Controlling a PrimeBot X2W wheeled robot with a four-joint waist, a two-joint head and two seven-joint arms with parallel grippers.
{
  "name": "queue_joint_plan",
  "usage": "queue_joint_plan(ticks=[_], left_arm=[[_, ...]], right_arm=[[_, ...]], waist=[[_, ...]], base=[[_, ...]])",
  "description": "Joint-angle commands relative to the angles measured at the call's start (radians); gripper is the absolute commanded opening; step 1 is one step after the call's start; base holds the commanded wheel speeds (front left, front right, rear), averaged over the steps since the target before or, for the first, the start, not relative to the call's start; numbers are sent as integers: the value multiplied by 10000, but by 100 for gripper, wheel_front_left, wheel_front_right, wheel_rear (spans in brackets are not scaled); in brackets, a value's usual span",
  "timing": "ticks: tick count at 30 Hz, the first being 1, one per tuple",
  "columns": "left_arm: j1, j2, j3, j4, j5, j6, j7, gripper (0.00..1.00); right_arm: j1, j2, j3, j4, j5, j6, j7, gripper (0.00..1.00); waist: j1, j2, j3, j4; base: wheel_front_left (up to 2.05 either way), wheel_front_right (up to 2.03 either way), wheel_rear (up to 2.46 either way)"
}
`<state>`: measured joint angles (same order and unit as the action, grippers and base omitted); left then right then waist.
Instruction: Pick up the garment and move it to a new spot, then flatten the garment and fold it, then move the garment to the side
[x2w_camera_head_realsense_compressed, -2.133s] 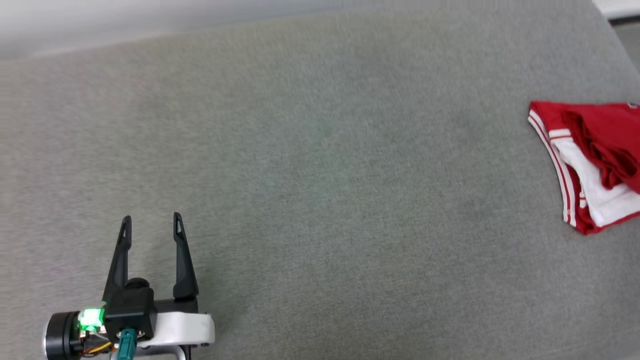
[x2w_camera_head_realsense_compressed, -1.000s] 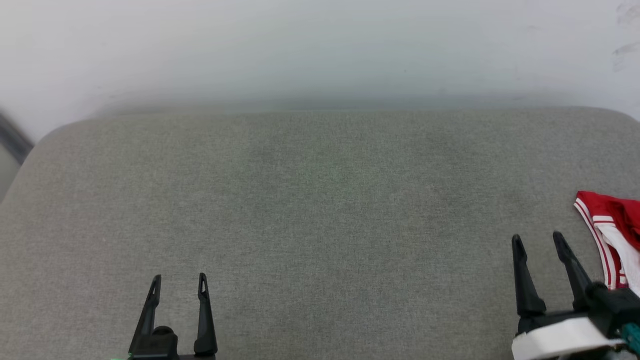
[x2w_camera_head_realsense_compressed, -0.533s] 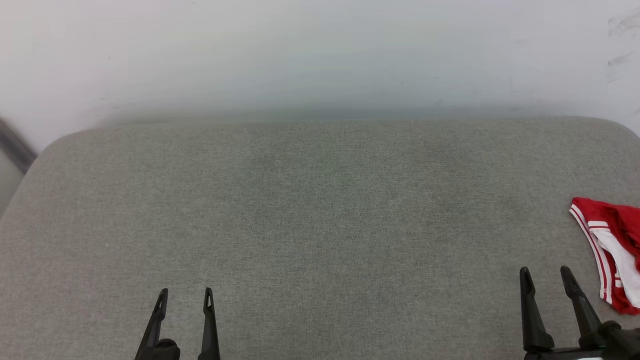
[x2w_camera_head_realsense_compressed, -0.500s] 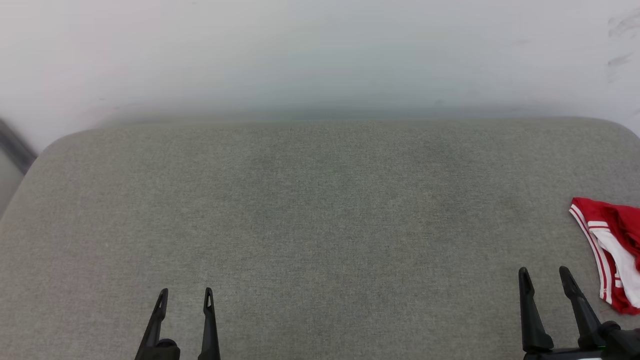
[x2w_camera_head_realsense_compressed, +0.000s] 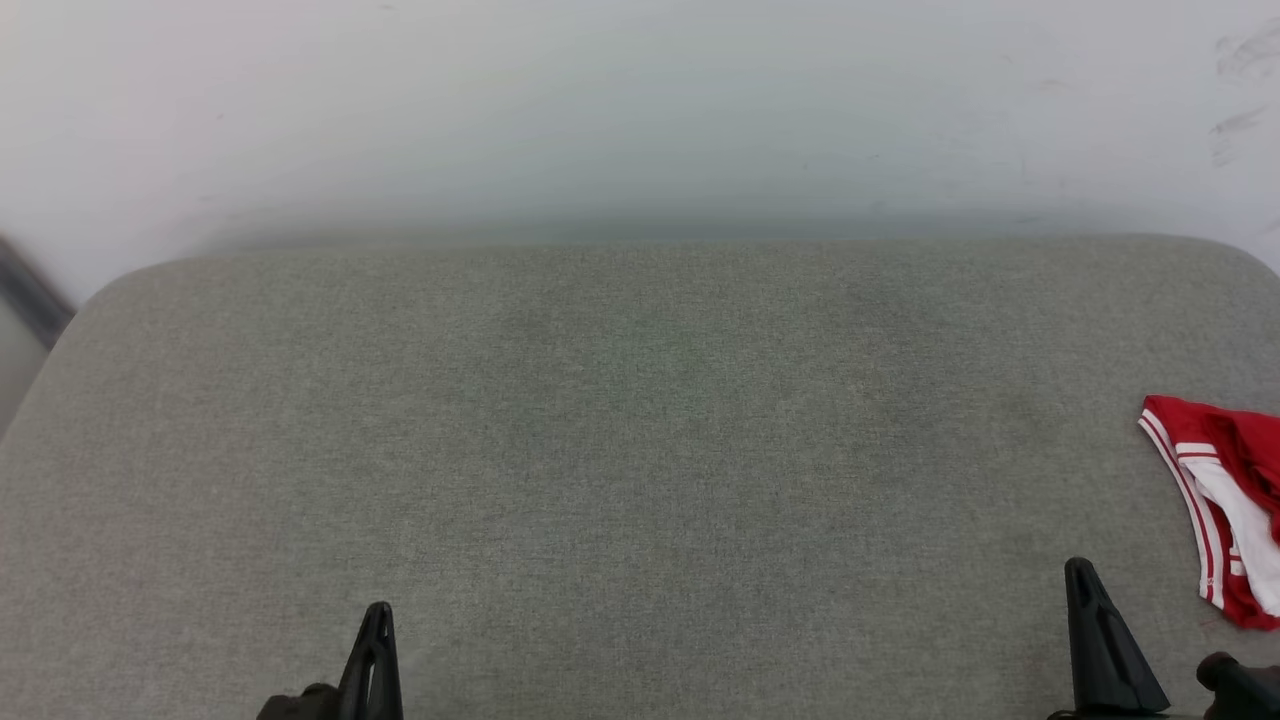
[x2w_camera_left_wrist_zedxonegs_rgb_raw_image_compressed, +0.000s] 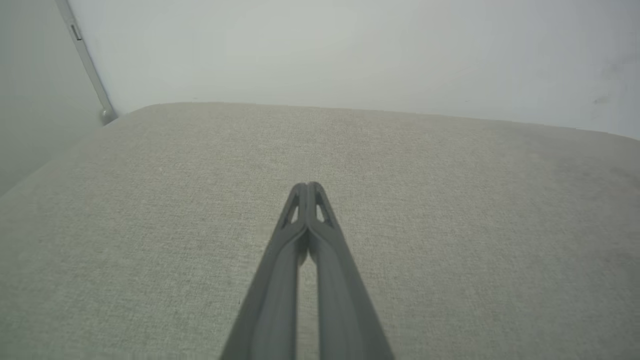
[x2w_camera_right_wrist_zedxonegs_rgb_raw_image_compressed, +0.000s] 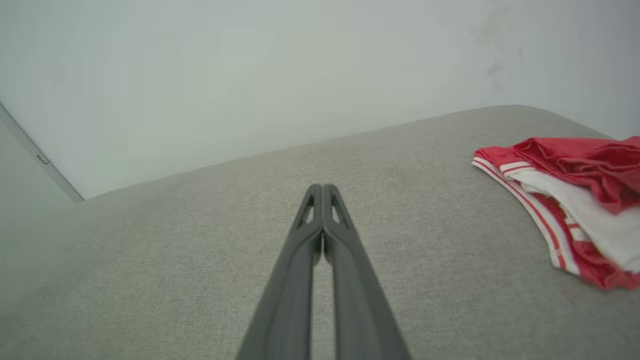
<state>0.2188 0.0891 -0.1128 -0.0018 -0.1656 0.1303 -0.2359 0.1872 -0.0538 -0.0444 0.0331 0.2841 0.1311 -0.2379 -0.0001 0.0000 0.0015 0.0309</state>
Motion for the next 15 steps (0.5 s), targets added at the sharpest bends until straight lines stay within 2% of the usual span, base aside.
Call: queue_joint_plan(ticks=[1, 15], left_arm=[[-236, 70, 76, -109, -349, -62, 34, 0], [-882, 151, 273, 498, -3225, -592, 529, 0]], right_arm=[[-242, -81, 16, -108, 346, 0, 39, 0], [-796, -216, 80, 326, 2980, -1, 542, 0]], waist=[[1, 0, 1, -3], [1, 0, 1, -39]], base=[[0, 0, 0], [0, 0, 0]])
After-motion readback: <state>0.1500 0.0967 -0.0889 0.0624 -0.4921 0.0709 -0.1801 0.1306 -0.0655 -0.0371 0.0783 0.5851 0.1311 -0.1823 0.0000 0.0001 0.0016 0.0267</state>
